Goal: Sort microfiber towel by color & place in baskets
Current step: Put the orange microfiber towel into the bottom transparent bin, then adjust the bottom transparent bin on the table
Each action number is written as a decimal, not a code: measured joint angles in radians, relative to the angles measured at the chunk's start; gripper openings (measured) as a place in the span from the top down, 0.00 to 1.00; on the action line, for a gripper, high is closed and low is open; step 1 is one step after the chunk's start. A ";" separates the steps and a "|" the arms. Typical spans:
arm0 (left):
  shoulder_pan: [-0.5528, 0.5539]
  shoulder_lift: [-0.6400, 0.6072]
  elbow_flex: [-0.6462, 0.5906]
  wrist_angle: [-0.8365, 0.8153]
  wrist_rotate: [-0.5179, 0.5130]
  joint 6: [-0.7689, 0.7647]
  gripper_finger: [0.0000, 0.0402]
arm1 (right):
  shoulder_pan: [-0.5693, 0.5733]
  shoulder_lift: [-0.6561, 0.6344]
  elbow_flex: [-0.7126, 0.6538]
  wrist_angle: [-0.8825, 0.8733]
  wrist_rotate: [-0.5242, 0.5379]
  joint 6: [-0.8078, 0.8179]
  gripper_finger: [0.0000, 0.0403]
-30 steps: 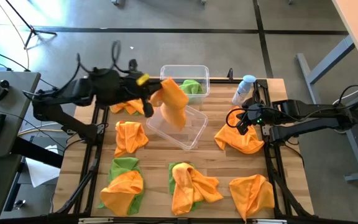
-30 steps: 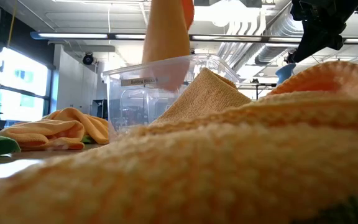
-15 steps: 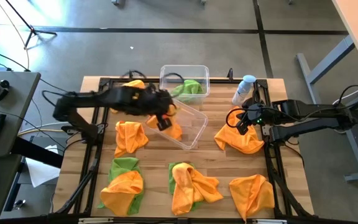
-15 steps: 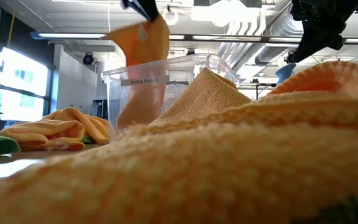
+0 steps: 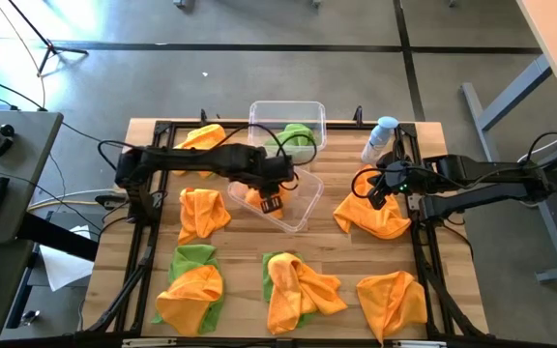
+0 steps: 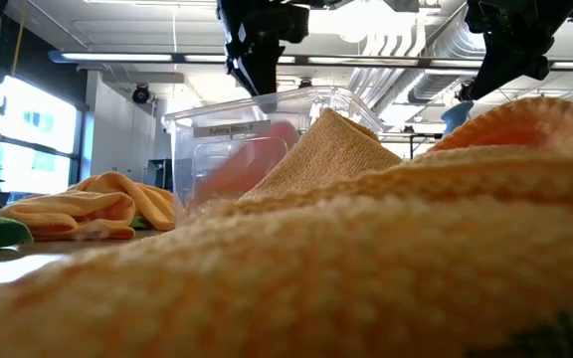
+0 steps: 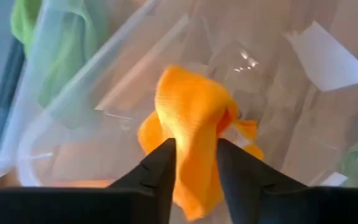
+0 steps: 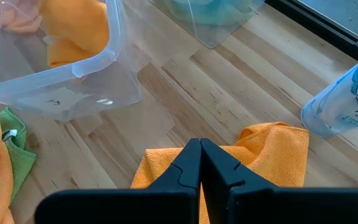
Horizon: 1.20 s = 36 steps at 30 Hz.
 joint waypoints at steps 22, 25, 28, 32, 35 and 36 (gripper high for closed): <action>0.199 -0.171 -0.177 -0.204 0.035 -0.187 0.63 | 0.000 0.000 0.000 0.000 0.011 0.007 1.00; 0.199 -0.185 -0.249 -0.160 0.061 -0.198 0.63 | 0.000 0.000 0.000 0.000 0.011 0.007 1.00; 0.200 -0.206 -0.287 -0.103 0.082 -0.213 0.63 | 0.000 0.000 0.000 0.000 0.011 0.007 1.00; 0.200 -0.220 -0.292 -0.099 0.093 -0.251 0.63 | 0.000 0.000 0.000 0.000 0.017 0.030 1.00; 0.195 -0.235 -0.294 -0.105 0.157 -0.279 0.63 | 0.000 0.000 0.000 0.000 0.031 0.033 1.00; 0.192 -0.240 -0.294 -0.108 0.186 -0.291 0.63 | 0.000 0.000 0.000 0.000 0.038 0.033 1.00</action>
